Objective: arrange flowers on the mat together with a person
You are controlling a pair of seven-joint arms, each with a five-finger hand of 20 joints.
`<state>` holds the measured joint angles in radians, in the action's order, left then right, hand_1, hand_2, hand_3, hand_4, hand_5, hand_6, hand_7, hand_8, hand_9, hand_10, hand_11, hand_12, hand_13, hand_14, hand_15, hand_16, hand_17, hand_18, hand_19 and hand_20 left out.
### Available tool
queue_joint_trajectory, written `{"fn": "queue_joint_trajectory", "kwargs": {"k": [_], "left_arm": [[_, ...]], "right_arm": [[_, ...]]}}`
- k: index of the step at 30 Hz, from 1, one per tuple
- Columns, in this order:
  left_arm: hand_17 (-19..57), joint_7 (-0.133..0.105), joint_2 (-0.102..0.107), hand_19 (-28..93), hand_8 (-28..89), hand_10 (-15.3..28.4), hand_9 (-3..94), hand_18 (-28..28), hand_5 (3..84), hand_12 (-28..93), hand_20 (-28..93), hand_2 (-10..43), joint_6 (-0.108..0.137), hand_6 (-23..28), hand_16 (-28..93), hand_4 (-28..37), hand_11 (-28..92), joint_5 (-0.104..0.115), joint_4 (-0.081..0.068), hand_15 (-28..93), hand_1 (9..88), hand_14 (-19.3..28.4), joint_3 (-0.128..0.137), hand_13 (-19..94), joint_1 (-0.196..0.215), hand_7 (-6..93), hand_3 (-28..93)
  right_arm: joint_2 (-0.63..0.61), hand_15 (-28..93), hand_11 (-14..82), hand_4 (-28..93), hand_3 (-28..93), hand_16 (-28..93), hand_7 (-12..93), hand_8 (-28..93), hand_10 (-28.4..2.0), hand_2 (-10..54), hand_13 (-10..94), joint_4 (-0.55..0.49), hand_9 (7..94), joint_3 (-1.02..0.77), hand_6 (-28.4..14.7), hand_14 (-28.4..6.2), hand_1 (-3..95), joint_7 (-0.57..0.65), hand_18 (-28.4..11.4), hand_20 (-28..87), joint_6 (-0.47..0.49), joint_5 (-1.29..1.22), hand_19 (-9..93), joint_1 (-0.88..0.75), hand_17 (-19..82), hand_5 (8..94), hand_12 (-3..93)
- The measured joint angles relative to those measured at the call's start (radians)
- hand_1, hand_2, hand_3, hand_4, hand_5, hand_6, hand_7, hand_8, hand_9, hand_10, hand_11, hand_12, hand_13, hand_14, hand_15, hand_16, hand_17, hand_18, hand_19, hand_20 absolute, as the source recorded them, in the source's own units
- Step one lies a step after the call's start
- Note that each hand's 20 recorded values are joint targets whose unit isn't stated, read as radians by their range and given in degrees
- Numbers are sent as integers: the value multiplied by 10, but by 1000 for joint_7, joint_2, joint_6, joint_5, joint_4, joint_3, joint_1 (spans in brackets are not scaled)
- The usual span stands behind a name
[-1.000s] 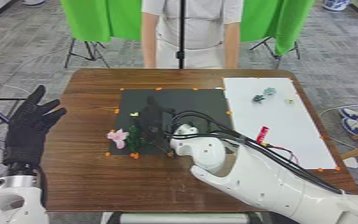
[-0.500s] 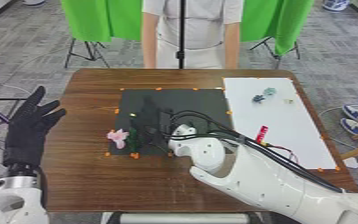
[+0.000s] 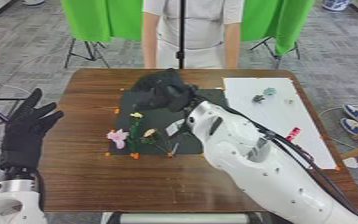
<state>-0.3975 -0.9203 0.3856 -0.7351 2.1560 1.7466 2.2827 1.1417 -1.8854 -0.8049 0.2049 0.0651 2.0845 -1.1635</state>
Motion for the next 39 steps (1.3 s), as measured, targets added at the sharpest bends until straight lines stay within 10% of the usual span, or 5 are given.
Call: {"fn": "queue_joint_trajectory", "kwargs": {"k": [22,26,39], "left_arm": [[-79,-12,7,438,-82,153,321,215,315,102,154,37,25,26,-62,-283,198,-4,-5,398,213,201,-25,242,16,80,790],[-79,-3,7,437,-83,152,321,215,313,104,154,37,32,24,-53,-283,197,-34,-10,410,212,210,-38,241,8,82,791],[-78,7,-10,437,-82,156,327,214,314,104,157,38,30,25,-59,-283,200,-54,-8,427,206,221,-32,243,13,81,789]], "right_arm": [[-42,364,95,-280,777,127,131,-108,-136,45,207,-90,329,-618,27,-178,143,-22,-161,217,-118,-1059,365,-512,-24,308,156],[-45,361,95,-282,777,136,135,-110,-135,47,206,-88,327,-618,29,-178,141,-44,-161,218,-137,-1221,365,-571,-25,303,160],[17,359,100,-282,782,146,141,-114,-134,48,213,-104,334,-687,31,-179,139,-97,-162,222,-126,-1109,367,-710,-25,305,161]]}}
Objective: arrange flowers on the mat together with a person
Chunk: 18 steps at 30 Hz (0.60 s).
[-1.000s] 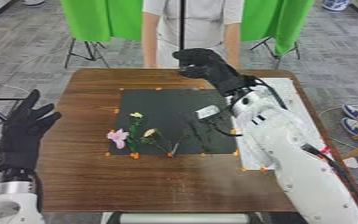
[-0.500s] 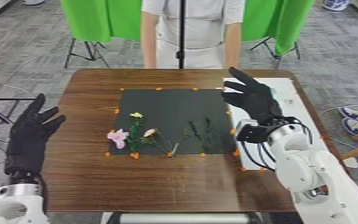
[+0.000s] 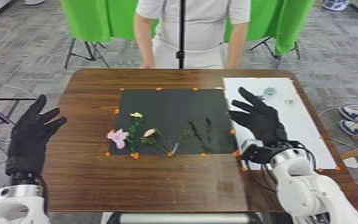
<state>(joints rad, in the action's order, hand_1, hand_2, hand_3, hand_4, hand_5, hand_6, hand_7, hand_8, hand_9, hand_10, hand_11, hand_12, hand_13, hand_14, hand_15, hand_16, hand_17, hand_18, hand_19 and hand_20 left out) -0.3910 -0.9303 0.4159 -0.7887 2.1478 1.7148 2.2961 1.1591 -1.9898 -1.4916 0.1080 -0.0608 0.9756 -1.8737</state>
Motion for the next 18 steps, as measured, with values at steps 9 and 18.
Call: {"fn": "queue_joint_trajectory", "kwargs": {"k": [9,18], "left_arm": [[-78,4,-1,437,-82,156,325,214,312,105,158,39,-1,26,-61,-283,201,-2,0,430,205,222,-4,243,-1,81,788],[-78,3,-3,439,-81,158,325,215,312,105,159,41,-1,28,-62,-283,205,-2,0,440,203,226,-3,243,0,81,787]], "right_arm": [[-36,362,101,-282,787,148,142,-114,-134,47,215,16,336,29,33,-180,137,4,-164,224,-3,-24,370,40,-27,304,160],[-21,368,104,-282,790,149,143,-115,-134,45,220,7,340,13,33,-180,138,0,-164,226,0,-22,374,36,-26,305,161]]}}
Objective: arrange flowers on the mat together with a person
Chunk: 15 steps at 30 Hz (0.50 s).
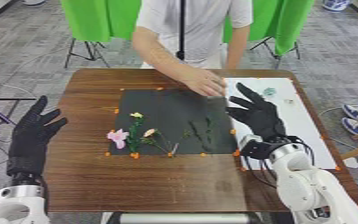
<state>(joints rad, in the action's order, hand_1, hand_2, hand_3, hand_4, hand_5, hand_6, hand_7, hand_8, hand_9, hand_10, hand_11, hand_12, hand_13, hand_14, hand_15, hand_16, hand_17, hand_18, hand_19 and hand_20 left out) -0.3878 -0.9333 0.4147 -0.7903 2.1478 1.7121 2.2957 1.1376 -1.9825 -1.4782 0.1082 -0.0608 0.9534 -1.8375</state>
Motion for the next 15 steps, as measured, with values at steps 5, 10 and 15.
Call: {"fn": "queue_joint_trajectory", "kwargs": {"k": [5,10,15], "left_arm": [[-78,1,-1,441,-81,159,325,214,312,105,160,42,-1,28,-64,-283,208,0,0,451,203,231,0,243,0,81,788],[-78,5,-5,442,-81,160,325,214,312,105,160,41,-3,29,-67,-283,211,-2,0,459,205,233,2,241,0,82,789],[-79,7,-7,443,-81,160,325,213,312,104,161,42,-4,30,-70,-283,211,-4,1,470,206,237,3,240,1,83,789]], "right_arm": [[2,369,103,-282,792,148,144,-115,-134,44,222,-9,341,-20,34,-180,138,-10,-164,226,8,3,375,-25,-25,305,160],[2,371,104,-282,791,148,145,-116,-135,44,223,-11,341,-30,35,-180,139,-16,-164,226,14,7,374,-46,-25,305,161],[2,370,104,-282,791,146,145,-116,-136,41,225,-11,344,-29,35,-180,141,-16,-164,225,14,9,372,-50,-23,308,160]]}}
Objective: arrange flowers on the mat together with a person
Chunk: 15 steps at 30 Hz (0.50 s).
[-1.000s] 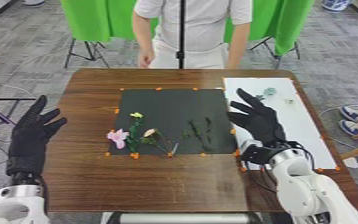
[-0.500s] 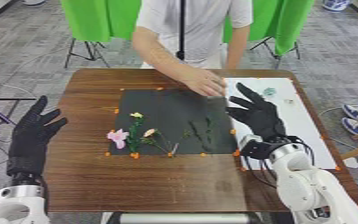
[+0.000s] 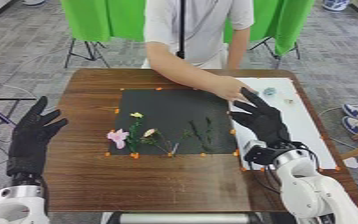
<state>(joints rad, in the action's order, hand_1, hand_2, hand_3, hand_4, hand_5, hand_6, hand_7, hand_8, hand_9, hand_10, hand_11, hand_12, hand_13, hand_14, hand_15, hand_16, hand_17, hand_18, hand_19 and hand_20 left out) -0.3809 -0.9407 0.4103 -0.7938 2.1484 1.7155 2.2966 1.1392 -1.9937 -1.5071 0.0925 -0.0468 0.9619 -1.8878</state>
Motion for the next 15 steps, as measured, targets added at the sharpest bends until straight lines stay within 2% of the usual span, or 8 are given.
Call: {"fn": "queue_joint_trajectory", "kwargs": {"k": [11,15], "left_arm": [[-77,0,4,453,-81,165,331,214,313,104,166,42,0,31,-77,-283,222,4,0,483,206,239,0,240,1,84,789],[-76,2,9,460,-81,169,338,217,315,104,170,40,-2,33,-78,-283,228,7,0,490,205,242,9,244,5,83,790]], "right_arm": [[0,379,108,-282,794,145,148,-117,-136,41,229,0,344,0,36,-180,142,0,-165,226,4,6,376,0,-26,306,160],[0,379,107,-282,793,144,145,-116,-136,37,235,1,348,0,36,-181,145,0,-165,225,6,7,375,-1,-23,310,159]]}}
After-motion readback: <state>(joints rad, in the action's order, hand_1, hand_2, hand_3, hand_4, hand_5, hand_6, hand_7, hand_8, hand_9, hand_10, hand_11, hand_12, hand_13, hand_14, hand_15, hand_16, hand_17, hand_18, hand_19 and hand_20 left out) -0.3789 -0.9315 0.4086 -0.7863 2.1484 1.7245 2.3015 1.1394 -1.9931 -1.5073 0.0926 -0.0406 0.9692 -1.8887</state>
